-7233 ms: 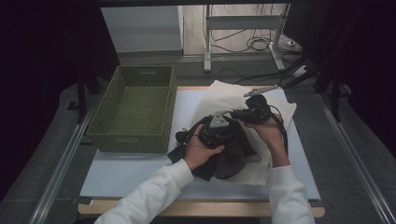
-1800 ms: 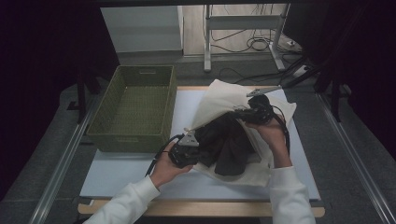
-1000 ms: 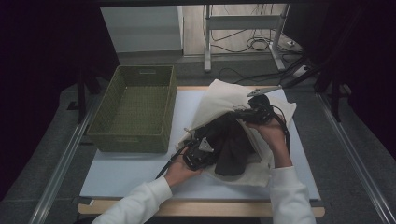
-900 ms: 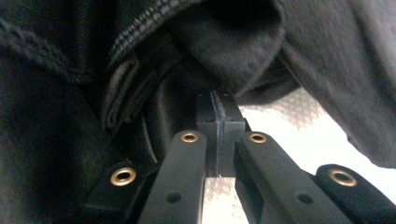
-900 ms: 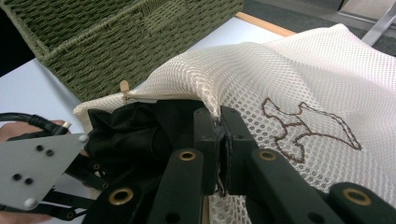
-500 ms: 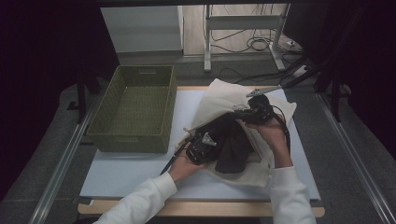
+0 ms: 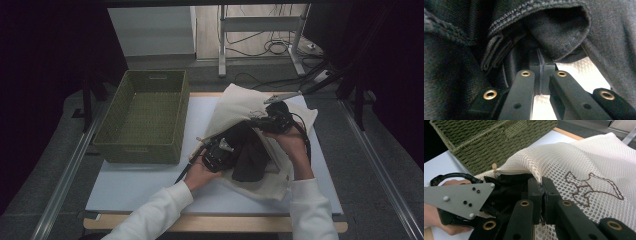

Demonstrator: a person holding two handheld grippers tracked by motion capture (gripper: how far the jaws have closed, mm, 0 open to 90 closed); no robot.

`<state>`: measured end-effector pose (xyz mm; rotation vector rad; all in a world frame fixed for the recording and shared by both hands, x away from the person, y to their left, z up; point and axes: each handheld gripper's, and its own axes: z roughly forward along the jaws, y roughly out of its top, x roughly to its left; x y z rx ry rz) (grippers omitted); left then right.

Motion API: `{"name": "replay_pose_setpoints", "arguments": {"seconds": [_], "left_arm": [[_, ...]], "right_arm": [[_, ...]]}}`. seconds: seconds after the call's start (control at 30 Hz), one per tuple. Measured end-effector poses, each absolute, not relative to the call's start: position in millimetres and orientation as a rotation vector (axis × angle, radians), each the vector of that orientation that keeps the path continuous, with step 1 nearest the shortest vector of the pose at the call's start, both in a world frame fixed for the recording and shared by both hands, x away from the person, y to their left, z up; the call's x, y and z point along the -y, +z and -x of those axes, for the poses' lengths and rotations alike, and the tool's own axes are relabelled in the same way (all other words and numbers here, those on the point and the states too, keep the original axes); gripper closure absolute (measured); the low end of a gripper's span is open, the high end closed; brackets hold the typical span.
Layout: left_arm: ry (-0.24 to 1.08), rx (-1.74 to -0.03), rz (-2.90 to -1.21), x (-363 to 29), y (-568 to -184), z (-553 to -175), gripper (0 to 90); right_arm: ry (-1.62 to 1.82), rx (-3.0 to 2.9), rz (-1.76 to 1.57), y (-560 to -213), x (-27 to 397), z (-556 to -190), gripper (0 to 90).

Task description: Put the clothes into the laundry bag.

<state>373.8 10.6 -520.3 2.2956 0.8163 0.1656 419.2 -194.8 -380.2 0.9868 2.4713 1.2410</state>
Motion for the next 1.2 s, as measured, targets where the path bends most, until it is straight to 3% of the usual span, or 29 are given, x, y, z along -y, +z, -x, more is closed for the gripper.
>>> {"name": "replay_pose_setpoints", "arguments": {"seconds": [1.2], "left_arm": [[0.237,-0.848,-2.253,1.0,-518.2,-392.2,90.0]], "right_arm": [[1.270,-2.469,-0.978,-379.2,194.6,-418.3,87.2]]}}
